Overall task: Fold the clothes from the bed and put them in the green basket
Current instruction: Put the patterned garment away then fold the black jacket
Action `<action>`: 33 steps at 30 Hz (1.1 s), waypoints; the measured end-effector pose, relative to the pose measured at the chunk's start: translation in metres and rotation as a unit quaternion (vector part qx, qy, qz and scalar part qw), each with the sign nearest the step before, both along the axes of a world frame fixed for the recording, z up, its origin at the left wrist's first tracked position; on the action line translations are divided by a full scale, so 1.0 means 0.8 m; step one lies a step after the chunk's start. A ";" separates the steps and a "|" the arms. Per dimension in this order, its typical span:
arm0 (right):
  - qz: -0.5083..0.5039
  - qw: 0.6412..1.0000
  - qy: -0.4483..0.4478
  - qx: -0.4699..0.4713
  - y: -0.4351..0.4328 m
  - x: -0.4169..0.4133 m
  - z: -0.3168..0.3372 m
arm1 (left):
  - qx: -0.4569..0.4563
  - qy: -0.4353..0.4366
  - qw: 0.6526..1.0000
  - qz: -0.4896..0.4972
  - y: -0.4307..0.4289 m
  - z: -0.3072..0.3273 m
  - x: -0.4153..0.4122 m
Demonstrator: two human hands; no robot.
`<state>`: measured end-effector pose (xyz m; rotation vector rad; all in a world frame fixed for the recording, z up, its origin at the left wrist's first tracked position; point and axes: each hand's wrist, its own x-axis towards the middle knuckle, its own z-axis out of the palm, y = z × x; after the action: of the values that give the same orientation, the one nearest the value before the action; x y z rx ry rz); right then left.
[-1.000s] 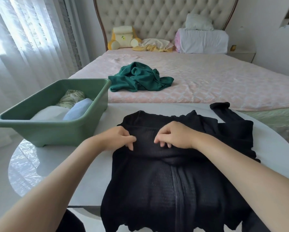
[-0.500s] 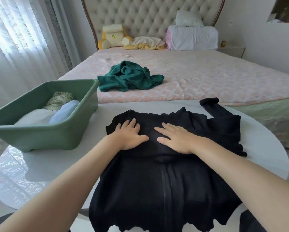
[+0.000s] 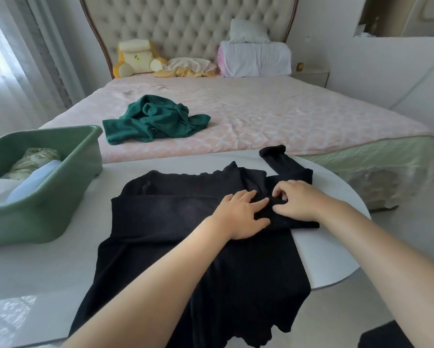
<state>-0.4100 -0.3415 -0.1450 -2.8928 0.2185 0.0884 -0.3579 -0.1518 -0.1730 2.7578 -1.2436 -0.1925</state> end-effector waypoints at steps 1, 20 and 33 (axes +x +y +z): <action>-0.013 1.000 0.003 -0.027 -0.005 -0.003 0.002 | 0.020 -0.007 1.000 -0.001 -0.002 -0.006 -0.002; -0.054 0.886 0.082 0.454 0.081 0.029 0.079 | -0.443 0.439 0.749 0.225 0.048 0.064 0.010; 0.092 0.995 0.031 -0.037 0.098 0.029 -0.016 | -0.065 -0.019 0.991 0.114 0.052 0.027 0.002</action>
<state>-0.3867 -0.2635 -0.1581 -2.9799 -0.0366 0.2063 -0.3563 -0.1103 -0.1514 2.7708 -0.9022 -0.0370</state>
